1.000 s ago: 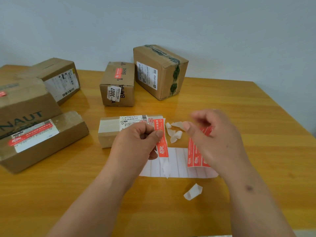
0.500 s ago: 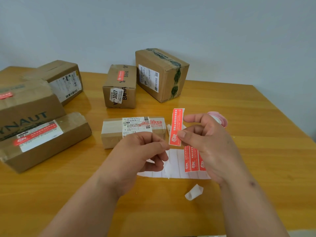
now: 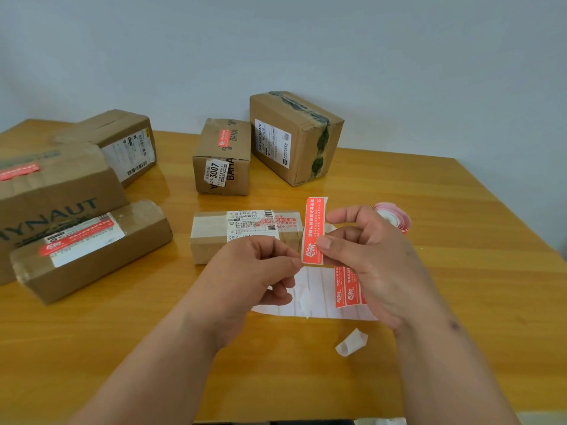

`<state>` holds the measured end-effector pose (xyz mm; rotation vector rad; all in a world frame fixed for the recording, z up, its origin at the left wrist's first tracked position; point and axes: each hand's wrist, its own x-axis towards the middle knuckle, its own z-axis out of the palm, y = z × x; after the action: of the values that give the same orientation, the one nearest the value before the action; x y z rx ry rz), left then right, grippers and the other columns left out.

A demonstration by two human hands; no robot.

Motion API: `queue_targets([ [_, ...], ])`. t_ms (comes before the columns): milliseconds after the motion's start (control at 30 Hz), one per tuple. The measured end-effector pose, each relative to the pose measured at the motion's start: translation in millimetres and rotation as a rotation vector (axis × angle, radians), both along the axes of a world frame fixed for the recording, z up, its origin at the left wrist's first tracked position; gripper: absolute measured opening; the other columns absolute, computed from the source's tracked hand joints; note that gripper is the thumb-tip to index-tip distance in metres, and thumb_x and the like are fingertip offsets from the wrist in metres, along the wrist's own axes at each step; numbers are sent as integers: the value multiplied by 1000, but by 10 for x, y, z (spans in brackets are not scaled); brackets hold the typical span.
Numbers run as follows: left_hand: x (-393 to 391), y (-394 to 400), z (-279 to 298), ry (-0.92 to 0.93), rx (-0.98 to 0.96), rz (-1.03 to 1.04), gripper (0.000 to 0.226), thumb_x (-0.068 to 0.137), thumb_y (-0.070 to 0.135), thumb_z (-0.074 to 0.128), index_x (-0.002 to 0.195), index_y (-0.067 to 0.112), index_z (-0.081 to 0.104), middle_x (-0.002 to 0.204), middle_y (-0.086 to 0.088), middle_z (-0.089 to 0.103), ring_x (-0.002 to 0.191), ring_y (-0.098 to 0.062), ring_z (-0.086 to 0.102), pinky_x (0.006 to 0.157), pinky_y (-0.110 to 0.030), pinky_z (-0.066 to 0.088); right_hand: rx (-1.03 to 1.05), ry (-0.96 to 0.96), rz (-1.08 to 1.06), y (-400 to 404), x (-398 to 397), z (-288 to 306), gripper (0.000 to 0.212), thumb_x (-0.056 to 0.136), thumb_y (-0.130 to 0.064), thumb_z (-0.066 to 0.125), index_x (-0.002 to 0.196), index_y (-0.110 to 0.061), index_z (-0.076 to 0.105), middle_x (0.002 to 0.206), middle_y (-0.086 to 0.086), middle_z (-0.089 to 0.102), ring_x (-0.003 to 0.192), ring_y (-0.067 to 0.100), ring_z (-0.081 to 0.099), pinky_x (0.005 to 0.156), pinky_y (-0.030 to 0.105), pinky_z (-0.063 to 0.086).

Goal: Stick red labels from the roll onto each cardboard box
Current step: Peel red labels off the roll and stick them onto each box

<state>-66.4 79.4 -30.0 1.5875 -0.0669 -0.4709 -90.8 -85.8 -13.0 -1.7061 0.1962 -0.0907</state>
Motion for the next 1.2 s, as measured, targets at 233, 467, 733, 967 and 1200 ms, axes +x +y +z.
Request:
queue_targets([
  [233, -20, 21, 16, 25, -51, -18, 16, 86, 4, 65, 72, 10, 71, 59, -4, 59, 53, -12, 53, 65, -33, 56, -14, 9, -1, 19, -3, -15, 25, 82, -8, 73, 101, -19, 61, 79, 9, 73, 79, 21, 73, 88, 44, 55],
  [467, -38, 15, -13, 19, -60, -13, 13, 84, 5, 67, 73, 8, 70, 58, -5, 58, 51, -12, 52, 66, -34, 57, -57, 10, 7, 17, -14, -45, 25, 81, -13, 74, 102, -20, 61, 78, 8, 73, 79, 20, 72, 87, 45, 55],
  [733, -40, -4, -44, 16, -67, -11, 12, 84, 4, 67, 72, 8, 71, 58, -6, 58, 50, -13, 52, 66, -33, 55, -114, 12, 2, 18, -15, -91, 24, 82, -15, 74, 101, -22, 61, 80, 10, 71, 78, 21, 71, 87, 48, 54],
  [967, -36, -2, -63, -17, -63, -8, 20, 84, 8, 68, 66, 16, 72, 59, -4, 59, 52, -13, 54, 68, -34, 57, -254, -6, 30, 28, -23, -100, 10, 83, -20, 72, 88, -26, 66, 78, 2, 68, 74, 16, 65, 76, 38, 55],
  [1200, -17, -33, -94, -98, 6, 49, 13, 84, 14, 71, 71, 16, 72, 58, 0, 63, 55, -9, 59, 71, -34, 59, -461, -26, 144, 65, -85, -33, 9, 84, -32, 68, 78, -27, 71, 68, -13, 60, 58, -3, 49, 52, 10, 40],
])
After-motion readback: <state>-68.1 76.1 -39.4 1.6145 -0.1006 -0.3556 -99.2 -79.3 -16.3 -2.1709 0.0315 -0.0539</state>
